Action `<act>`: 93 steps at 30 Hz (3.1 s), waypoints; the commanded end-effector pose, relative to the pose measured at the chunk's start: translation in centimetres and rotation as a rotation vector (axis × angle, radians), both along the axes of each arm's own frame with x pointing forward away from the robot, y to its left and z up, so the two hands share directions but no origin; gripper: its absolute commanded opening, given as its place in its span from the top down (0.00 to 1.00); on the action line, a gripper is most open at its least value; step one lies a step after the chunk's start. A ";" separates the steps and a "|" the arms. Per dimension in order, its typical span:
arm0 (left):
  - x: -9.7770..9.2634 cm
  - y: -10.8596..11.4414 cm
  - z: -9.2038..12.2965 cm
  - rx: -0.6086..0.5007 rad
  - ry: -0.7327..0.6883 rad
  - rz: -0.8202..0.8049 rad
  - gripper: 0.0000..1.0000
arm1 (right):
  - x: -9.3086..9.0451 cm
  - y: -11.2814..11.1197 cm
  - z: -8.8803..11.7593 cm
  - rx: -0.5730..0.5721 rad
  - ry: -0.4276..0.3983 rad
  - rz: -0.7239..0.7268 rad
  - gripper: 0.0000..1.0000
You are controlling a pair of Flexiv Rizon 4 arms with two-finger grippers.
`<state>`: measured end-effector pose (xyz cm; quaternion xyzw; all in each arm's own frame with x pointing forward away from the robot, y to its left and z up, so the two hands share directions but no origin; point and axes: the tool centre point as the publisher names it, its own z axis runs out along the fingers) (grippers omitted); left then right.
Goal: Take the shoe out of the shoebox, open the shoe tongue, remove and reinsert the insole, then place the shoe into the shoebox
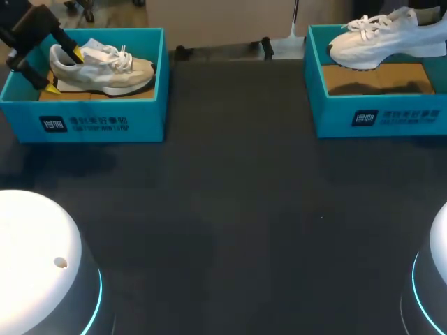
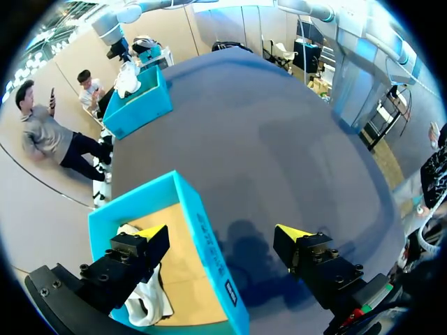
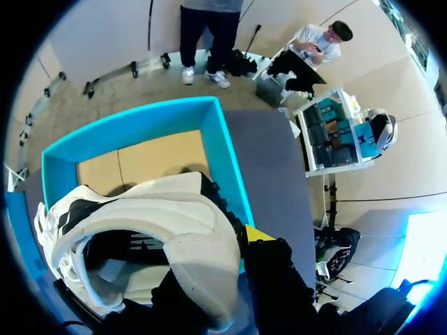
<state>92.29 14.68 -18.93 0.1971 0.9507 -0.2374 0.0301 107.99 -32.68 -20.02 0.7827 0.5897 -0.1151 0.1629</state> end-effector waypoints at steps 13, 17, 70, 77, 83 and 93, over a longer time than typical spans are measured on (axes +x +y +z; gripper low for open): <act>0.0 0.1 0.0 0.003 0.001 -0.001 0.00 | -0.8 0.1 -2.2 0.006 0.021 -0.009 1.00; 0.0 0.1 0.0 0.003 0.001 -0.001 0.00 | -0.8 0.2 -2.6 0.003 0.018 -0.015 1.00; 0.0 0.1 0.0 0.003 0.001 -0.001 0.00 | -7.5 -0.9 -9.1 0.053 0.104 -0.110 1.00; 0.0 0.1 0.0 0.003 0.001 -0.001 0.00 | -7.4 -0.3 -10.5 0.061 0.115 -0.087 1.00; 0.0 0.1 0.0 0.003 0.001 -0.001 0.00 | -7.3 -0.1 -11.9 0.092 0.116 -0.051 1.00; 0.0 0.1 0.0 0.003 0.001 -0.001 0.00 | -7.7 0.3 -13.8 0.100 0.134 -0.045 1.00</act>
